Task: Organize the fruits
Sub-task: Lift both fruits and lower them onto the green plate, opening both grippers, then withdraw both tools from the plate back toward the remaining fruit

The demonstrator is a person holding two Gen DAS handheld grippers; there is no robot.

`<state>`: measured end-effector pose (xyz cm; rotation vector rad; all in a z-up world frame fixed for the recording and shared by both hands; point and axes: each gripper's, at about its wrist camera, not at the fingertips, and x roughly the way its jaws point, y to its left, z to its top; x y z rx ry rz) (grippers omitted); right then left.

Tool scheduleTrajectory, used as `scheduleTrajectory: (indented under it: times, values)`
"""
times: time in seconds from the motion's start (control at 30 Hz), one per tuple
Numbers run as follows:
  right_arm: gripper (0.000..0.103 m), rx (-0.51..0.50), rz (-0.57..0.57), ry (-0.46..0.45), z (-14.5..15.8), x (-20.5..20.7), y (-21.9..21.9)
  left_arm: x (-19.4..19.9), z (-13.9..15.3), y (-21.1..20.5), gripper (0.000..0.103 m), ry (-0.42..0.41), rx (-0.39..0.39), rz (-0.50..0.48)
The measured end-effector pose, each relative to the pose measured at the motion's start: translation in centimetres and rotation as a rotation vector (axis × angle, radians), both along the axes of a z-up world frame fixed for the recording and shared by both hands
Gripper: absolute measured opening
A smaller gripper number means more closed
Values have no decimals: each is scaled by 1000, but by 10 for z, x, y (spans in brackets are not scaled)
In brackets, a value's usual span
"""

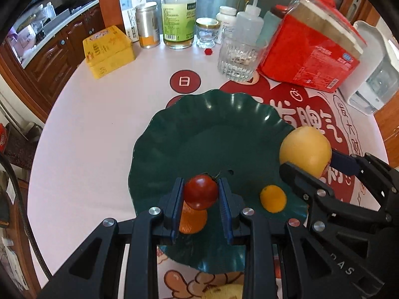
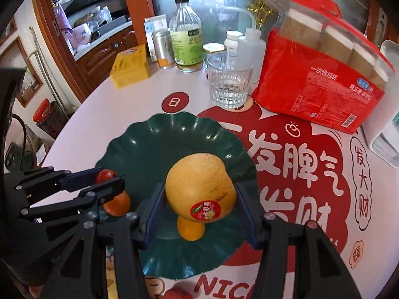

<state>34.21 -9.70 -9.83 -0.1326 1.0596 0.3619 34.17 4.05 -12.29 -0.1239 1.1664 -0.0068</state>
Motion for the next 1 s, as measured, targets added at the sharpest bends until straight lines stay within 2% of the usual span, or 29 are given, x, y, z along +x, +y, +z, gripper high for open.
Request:
scheduleTrajectory:
  times: [0.23,0.27,0.33,0.4,0.47,0.57,0.87,1.0]
  values:
    - [56,9,-11,59,-21,10,0,9,-23,2,26,41,-6,1]
    - [56,14,-14,65,-22,11,-1,9,-25,2,29,47,-9,0]
    - [56,33,-22,57,-21,11,-4,8,-29,3,38,52,-16,6]
    - [56,47,-27,49,-19,13,-7,7,-30,6,58,53,-17,20]
    - [56,73,-31,51,-15,14,-12,5,-30,11,68,47,-29,38]
    - [57,90,-39,52,-11,13,-15,3,-27,13,70,38,-44,36]
    - [59,100,-43,62,-5,0,-18,-14,-11,1,82,9,4,-16]
    - [59,110,-54,54,5,-14,-25,-28,3,-1,83,-1,15,-27]
